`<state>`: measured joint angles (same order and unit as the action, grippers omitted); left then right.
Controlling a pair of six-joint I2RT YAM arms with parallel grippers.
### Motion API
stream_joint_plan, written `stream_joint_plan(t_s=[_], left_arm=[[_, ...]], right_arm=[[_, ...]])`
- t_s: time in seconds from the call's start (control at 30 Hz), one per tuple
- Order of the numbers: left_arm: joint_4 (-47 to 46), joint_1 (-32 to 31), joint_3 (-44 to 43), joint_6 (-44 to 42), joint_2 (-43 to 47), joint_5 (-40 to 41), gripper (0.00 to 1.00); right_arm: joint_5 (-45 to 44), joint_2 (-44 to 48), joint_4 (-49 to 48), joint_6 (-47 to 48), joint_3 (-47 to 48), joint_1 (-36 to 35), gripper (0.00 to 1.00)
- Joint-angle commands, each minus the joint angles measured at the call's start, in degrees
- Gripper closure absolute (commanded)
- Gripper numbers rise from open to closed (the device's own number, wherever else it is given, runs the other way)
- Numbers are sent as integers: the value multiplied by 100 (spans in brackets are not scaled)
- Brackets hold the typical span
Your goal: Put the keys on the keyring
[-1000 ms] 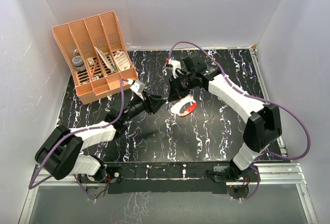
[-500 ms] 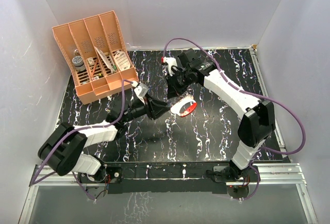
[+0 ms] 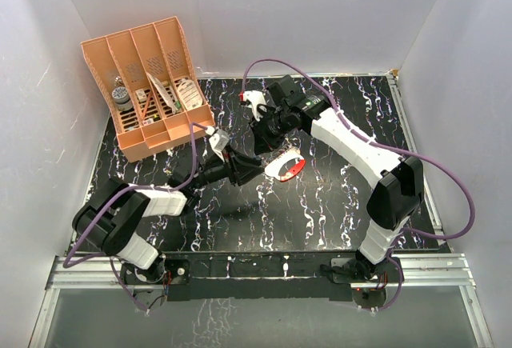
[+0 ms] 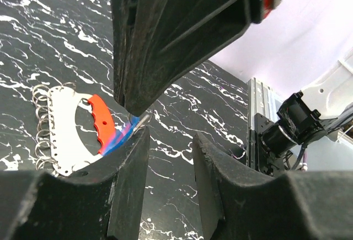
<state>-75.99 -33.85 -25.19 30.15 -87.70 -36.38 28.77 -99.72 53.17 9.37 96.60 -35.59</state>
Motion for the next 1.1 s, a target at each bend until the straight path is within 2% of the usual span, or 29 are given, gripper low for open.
stream_joint_plan(t_s=[0.0, 0.33, 0.7, 0.83, 1.07], left_arm=[[-262, 55, 124, -310, 485, 110, 66], [-264, 73, 138, -369, 508, 93, 79], [-588, 84, 147, -356, 319, 92, 84], [-891, 104, 181, -324, 206, -115, 95], [-1269, 139, 215, -187, 54, -169, 100]], right_arm=[[-108, 138, 41, 182, 206, -16, 100], [-123, 223, 53, 243, 199, -97, 100], [-113, 363, 48, 328, 189, -232, 100], [-39, 456, -53, 330, 171, -244, 100], [80, 505, -100, 340, 175, -250, 100]])
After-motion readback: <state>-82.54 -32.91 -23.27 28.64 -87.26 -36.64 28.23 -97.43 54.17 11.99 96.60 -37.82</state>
